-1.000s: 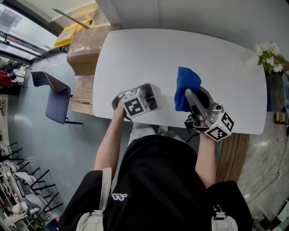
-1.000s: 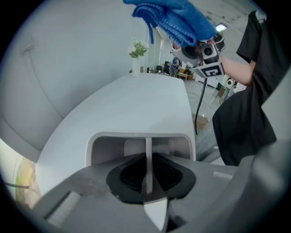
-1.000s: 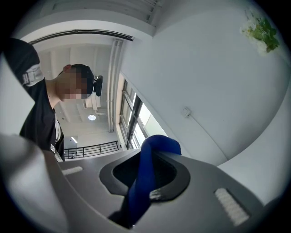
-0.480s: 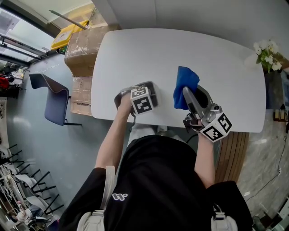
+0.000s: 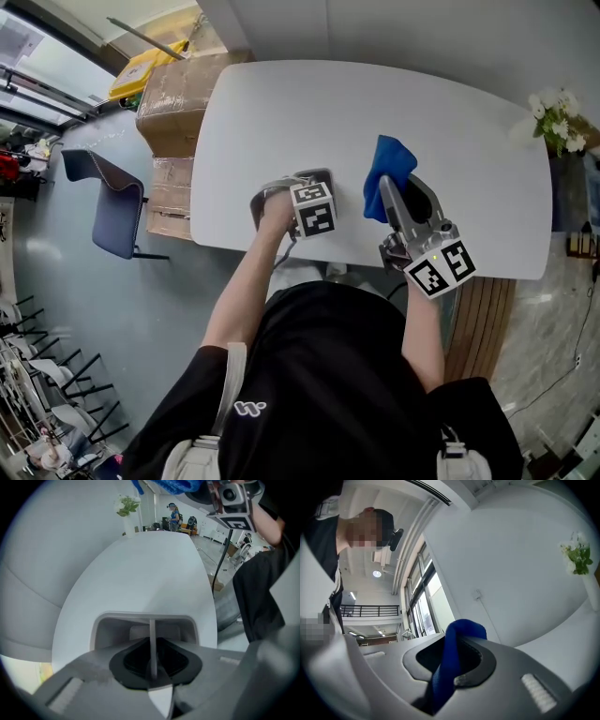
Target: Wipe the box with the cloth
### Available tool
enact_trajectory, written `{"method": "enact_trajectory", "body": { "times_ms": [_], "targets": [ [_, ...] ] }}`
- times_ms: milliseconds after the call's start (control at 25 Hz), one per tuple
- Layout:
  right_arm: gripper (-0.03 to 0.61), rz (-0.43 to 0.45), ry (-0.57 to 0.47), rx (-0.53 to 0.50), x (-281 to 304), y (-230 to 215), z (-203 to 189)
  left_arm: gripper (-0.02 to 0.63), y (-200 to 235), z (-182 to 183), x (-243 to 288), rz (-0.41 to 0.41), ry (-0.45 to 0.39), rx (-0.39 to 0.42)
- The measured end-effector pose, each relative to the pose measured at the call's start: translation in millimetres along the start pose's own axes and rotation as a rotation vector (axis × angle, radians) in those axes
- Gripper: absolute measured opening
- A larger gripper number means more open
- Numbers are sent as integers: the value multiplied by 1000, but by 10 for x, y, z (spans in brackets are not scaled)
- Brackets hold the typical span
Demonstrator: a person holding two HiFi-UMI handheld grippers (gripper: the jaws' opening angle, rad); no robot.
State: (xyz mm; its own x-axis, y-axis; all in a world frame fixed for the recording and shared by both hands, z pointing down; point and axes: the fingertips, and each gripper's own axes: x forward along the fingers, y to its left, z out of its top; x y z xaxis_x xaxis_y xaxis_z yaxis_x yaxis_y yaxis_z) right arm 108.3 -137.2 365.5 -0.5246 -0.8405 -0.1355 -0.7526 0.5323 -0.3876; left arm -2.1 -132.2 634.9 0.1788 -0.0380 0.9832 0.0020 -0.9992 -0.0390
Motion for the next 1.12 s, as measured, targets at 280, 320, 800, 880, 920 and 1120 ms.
{"method": "enact_trajectory", "body": {
  "times_ms": [280,320,800,880,920,1120],
  "targets": [
    [54,3,-14,3,-3,25,46,65,26,17,52,54,61,63],
    [54,3,-16,4,-6,29,52,66,40,20,52,71,60,68],
    [54,39,-1,3,39,93,24,81,188,41,-314,315,-120,-110],
    [55,45,6,-3,69,125,8,81,225,40,-457,363,-184,-182],
    [54,47,11,-7,85,142,-1,81,241,42,-545,385,-223,-226],
    [55,51,28,-28,176,215,-12,72,311,130,-1106,472,-481,-449]
  ]
}}
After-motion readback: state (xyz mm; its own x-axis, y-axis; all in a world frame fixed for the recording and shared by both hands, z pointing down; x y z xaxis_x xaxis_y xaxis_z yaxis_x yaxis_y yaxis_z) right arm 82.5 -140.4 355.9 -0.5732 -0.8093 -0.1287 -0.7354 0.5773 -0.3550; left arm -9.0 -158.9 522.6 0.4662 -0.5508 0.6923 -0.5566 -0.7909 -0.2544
